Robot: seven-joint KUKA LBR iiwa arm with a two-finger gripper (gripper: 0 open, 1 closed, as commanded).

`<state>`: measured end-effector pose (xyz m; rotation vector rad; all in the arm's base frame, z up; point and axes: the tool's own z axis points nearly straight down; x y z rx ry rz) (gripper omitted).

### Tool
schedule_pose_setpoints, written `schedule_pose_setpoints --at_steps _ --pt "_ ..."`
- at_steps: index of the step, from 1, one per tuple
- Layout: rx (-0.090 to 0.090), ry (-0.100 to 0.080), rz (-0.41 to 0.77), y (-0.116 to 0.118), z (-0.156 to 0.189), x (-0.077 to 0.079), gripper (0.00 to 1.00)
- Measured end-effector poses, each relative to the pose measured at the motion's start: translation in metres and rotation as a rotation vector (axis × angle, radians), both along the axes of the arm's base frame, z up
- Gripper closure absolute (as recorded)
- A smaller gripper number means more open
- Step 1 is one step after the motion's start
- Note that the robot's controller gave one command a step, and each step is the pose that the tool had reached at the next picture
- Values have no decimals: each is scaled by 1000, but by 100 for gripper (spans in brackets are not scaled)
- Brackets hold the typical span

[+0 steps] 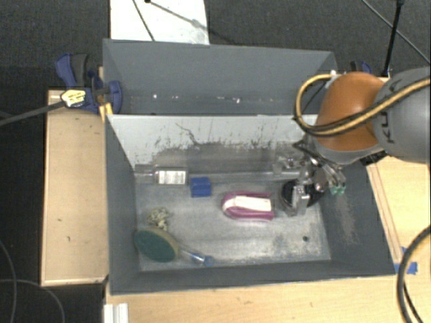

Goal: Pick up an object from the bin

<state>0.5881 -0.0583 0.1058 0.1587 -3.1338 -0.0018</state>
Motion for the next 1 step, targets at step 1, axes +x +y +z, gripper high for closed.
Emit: schedule_pose_setpoints --at_steps 1 --pt "-1 -3 115 -59 -36 3 0"
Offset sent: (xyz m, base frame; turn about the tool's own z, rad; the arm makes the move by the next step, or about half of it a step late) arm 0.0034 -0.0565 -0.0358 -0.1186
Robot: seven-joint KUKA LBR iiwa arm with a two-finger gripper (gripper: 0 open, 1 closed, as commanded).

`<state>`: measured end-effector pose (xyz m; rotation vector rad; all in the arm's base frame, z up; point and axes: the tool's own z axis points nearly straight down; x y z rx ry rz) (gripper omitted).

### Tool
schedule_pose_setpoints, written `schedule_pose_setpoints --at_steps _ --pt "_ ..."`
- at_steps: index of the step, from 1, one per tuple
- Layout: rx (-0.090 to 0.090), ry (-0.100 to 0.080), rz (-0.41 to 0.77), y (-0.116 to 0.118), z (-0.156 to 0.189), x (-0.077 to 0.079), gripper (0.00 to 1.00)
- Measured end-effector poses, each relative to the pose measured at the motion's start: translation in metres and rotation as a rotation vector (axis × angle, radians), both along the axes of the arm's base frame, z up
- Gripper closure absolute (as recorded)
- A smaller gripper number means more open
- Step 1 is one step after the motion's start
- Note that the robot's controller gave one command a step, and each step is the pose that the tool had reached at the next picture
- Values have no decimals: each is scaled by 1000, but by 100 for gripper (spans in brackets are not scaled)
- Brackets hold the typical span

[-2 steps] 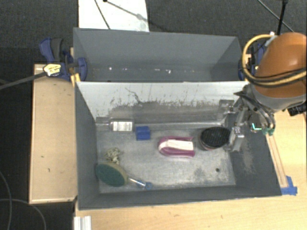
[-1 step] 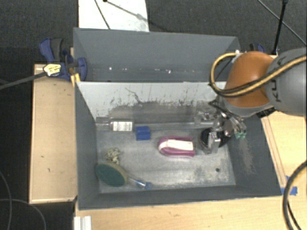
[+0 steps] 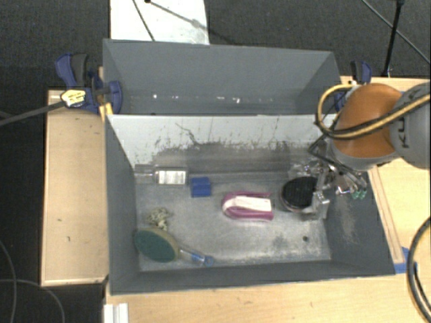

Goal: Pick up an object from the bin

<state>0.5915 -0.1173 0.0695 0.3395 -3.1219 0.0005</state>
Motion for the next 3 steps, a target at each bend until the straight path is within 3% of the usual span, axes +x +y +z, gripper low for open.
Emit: schedule_pose_setpoints --at_steps 1,2,3 --pt "1 -1 4 3 1 1 100" --pt "-1 -12 -31 10 108 -3 100" --pt "-2 -13 21 2 191 -1 100"
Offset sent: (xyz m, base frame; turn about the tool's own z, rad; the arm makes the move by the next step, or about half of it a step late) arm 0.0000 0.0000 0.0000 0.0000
